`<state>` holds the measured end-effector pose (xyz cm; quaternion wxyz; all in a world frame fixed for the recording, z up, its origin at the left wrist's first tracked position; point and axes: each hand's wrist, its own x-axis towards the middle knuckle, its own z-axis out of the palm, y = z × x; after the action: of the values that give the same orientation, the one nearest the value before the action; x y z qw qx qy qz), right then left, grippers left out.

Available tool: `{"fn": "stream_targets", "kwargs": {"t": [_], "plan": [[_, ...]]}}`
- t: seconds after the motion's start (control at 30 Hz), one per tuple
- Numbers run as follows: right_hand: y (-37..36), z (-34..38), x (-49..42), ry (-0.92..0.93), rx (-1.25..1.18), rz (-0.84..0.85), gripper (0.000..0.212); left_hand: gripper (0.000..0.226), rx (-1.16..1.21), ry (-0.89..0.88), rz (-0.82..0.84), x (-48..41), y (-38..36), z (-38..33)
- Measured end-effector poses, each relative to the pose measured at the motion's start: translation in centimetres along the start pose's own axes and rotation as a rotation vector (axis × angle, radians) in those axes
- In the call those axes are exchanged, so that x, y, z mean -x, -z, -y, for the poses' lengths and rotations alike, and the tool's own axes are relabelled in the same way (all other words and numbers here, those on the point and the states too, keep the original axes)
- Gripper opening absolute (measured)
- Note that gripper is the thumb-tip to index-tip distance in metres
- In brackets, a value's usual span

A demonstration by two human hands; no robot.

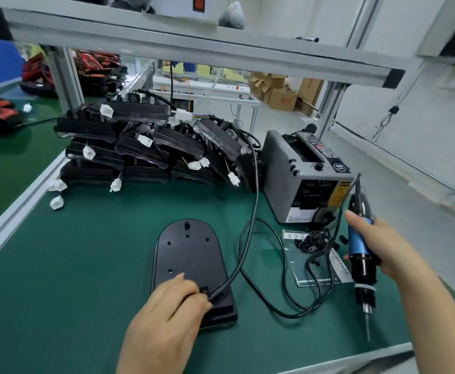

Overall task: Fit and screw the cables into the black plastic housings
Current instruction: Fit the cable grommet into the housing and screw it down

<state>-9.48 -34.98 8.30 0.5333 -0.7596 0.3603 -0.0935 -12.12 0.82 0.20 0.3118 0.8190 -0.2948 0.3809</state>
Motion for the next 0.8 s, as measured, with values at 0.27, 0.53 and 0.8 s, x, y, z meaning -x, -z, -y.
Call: {"fn": "stream_targets", "kwargs": {"t": [0.27, 0.53, 0.8], "plan": [[-1.6, -1.7, -1.9, -0.048, 0.445, -0.116, 0.081, 0.018, -0.006, -0.019, -0.008, 0.1, -0.2, 0.2], [-0.8, -1.6, -2.3, -0.068, 0.800, -0.155, 0.068, 0.023, -0.028, -0.035, -0.016, 0.1, -0.3, 0.3], [-0.9, -2.3, -1.4, -0.003, 0.888, -0.174, 0.069, 0.026, -0.028, -0.044, -0.008, 0.1, -0.4, 0.4]]}}
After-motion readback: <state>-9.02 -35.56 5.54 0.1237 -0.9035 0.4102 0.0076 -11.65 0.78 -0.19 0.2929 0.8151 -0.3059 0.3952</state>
